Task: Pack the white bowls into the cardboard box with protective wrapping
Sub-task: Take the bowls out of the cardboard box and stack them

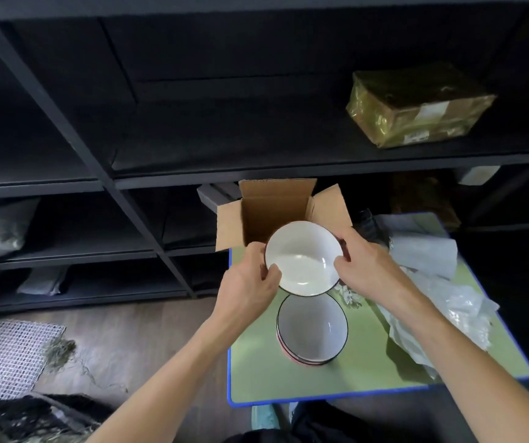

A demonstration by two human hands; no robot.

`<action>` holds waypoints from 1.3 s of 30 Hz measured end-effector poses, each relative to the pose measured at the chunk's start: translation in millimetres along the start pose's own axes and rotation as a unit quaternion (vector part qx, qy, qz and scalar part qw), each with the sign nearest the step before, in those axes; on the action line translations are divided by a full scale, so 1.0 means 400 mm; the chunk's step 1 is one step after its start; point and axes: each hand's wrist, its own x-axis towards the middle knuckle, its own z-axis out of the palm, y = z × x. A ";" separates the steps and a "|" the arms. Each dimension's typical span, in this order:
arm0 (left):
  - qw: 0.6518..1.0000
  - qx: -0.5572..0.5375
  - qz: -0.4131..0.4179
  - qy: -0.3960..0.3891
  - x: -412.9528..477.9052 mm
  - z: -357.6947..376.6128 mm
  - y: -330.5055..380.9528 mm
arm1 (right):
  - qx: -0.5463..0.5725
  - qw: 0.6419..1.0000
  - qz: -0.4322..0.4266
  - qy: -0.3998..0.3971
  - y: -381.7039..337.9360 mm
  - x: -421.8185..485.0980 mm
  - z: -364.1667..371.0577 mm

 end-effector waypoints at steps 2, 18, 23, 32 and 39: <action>1.000 -0.001 0.006 -0.012 -0.034 0.017 -0.009 | -0.001 1.000 0.006 -0.002 0.026 -0.038 0.016; 0.996 0.048 -0.016 -0.079 -0.142 0.130 -0.067 | 0.007 0.999 0.031 -0.025 0.159 -0.140 0.162; 0.994 0.063 -0.035 -0.084 -0.135 0.137 -0.077 | 0.006 0.999 0.028 -0.034 0.168 -0.143 0.187; 0.994 0.091 -0.022 -0.062 -0.125 0.145 -0.094 | -0.039 0.999 0.011 -0.033 0.164 -0.133 0.192; 0.995 0.097 -0.003 -0.028 -0.110 0.129 -0.099 | -0.045 0.999 0.012 -0.026 0.165 -0.129 0.187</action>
